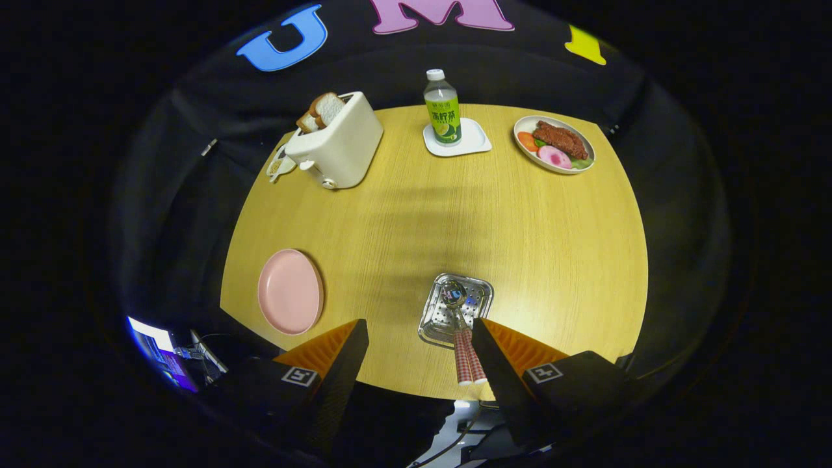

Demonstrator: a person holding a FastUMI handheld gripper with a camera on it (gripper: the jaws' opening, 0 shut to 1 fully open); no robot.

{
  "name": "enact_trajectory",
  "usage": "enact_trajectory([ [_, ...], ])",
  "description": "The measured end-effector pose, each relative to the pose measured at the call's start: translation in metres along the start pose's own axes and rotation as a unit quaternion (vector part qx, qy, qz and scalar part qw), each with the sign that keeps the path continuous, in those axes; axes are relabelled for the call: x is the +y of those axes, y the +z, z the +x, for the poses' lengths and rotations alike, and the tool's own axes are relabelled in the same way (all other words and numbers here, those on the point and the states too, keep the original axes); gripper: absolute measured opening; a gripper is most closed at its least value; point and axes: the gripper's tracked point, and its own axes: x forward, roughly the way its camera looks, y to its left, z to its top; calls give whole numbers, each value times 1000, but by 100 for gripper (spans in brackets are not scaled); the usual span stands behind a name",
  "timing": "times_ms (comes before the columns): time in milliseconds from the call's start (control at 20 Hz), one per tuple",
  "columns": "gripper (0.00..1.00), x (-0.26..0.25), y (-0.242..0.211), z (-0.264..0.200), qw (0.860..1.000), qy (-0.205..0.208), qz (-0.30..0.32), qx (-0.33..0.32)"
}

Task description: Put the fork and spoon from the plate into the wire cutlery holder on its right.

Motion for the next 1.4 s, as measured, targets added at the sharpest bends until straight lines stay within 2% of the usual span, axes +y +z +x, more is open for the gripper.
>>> enact_trajectory([
  [150, 100, 10, 17, -15, 997, -10, -3, -83],
  [300, 100, 20, 40, -45, 984, -22, -14, -176],
  [600, 99, 45, 69, -96, 942, -46, -69, -327],
  [750, 99, 58, 79, -120, 918, -66, -98, -378],
  [900, 98, 65, 85, -130, 902, -79, -111, -410],
  [1400, 96, 70, 88, -121, 906, -70, -106, -404],
])
